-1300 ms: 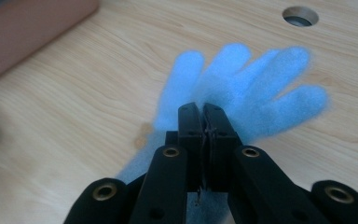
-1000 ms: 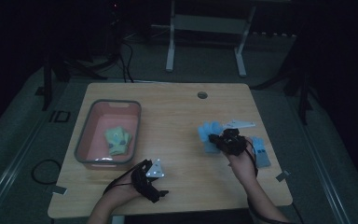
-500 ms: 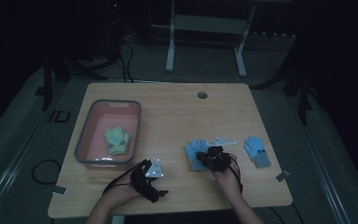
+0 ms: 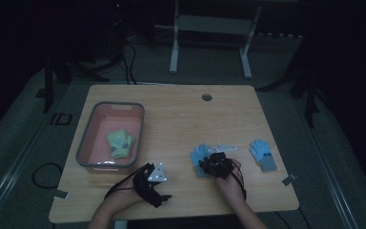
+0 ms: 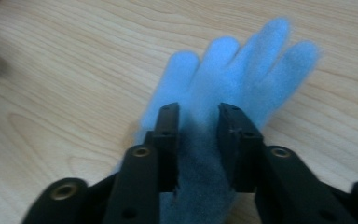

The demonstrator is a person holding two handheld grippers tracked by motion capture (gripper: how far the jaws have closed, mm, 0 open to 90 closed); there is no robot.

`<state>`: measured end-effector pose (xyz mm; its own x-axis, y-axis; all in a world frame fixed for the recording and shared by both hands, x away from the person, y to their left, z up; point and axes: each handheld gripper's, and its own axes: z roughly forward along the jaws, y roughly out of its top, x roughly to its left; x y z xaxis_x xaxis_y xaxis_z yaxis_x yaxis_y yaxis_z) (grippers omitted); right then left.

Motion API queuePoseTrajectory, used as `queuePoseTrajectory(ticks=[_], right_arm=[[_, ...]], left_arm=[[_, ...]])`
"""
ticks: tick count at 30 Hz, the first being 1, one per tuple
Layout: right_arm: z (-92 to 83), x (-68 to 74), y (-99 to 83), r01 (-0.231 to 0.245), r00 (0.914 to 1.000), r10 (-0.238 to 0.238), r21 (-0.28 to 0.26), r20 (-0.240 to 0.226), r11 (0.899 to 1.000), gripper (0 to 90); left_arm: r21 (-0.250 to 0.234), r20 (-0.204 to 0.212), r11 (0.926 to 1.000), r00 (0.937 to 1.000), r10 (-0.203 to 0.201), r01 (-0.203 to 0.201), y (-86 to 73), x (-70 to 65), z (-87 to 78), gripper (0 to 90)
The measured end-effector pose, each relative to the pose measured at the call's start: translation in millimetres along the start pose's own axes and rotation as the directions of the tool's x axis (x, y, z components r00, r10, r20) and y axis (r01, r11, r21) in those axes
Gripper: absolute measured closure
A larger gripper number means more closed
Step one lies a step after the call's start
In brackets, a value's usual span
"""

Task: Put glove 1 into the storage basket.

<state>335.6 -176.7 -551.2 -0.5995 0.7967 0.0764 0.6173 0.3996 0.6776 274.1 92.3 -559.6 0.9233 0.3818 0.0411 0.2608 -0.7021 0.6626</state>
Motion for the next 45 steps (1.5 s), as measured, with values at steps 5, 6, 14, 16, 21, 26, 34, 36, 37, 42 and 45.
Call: queuePoseTrajectory(ticks=[5,6,14,16,21,26,34,36,37,42,45], right_arm=[[-5.6,1.1,4.8,0.017,0.9998,-0.017,0.005,-0.011,1.0,61.4],[-7.7,1.2,6.1,0.027,0.9995,-0.027,0.003,-0.014,1.0,59.4],[-29.4,-9.4,14.2,0.058,0.9973,-0.059,-0.032,-0.044,0.998,55.4],[-35.1,-13.9,15.0,0.074,0.9965,-0.075,-0.037,-0.037,0.997,55.6],[-53.6,-29.4,14.9,0.101,0.9944,-0.103,-0.061,-0.023,0.993,55.7],[-68.5,-49.8,12.9,0.084,0.9964,-0.084,-0.065,0.007,0.994,61.9],[-85.1,-87.0,-1.3,0.055,0.9973,-0.05,-0.087,0.053,0.995,59.3],[-87.0,-91.9,-4.1,0.056,0.9969,-0.051,-0.092,0.06,0.994,58.9],[-89.1,-97.0,-6.7,0.058,0.9965,-0.052,-0.09,0.065,0.994,58.9],[-104.0,-136.5,-22.5,0.022,0.9939,-0.014,-0.073,0.109,0.997,60.1],[-108.9,-152.3,-28.0,-0.002,0.9892,0.012,-0.065,0.146,0.998,60.3]], left_arm=[[-0.004,0.002,1.0,1.0,-0.001,0.001,0.1,0.0,-0.6,9.6],[-0.004,0.003,1.0,1.0,-0.001,0.001,0.0,0.0,-0.6,9.6],[-0.003,0.005,1.0,1.0,0.003,-0.003,0.1,-0.4,-0.7,9.6],[-0.003,0.006,1.0,1.0,0.005,-0.005,0.1,-0.5,-0.6,9.6],[-0.003,0.006,1.0,1.0,0.001,-0.001,0.4,-0.2,-0.2,9.6],[0.005,-0.002,1.0,1.0,0.007,-0.007,0.8,-1.0,1.0,9.6],[0.003,-0.002,1.0,1.0,0.004,-0.004,0.5,-0.3,0.3,9.6],[0.004,0.0,1.0,1.0,0.003,-0.003,0.5,-0.4,0.7,9.6],[0.01,-0.001,0.9999,0.9999,0.01,-0.01,0.6,-0.8,1.3,9.6],[0.006,0.0,1.0,1.0,0.008,-0.008,1.1,-0.8,0.5,9.6],[0.012,0.0,0.9999,1.0,0.01,-0.01,1.1,-0.7,1.1,9.6]])
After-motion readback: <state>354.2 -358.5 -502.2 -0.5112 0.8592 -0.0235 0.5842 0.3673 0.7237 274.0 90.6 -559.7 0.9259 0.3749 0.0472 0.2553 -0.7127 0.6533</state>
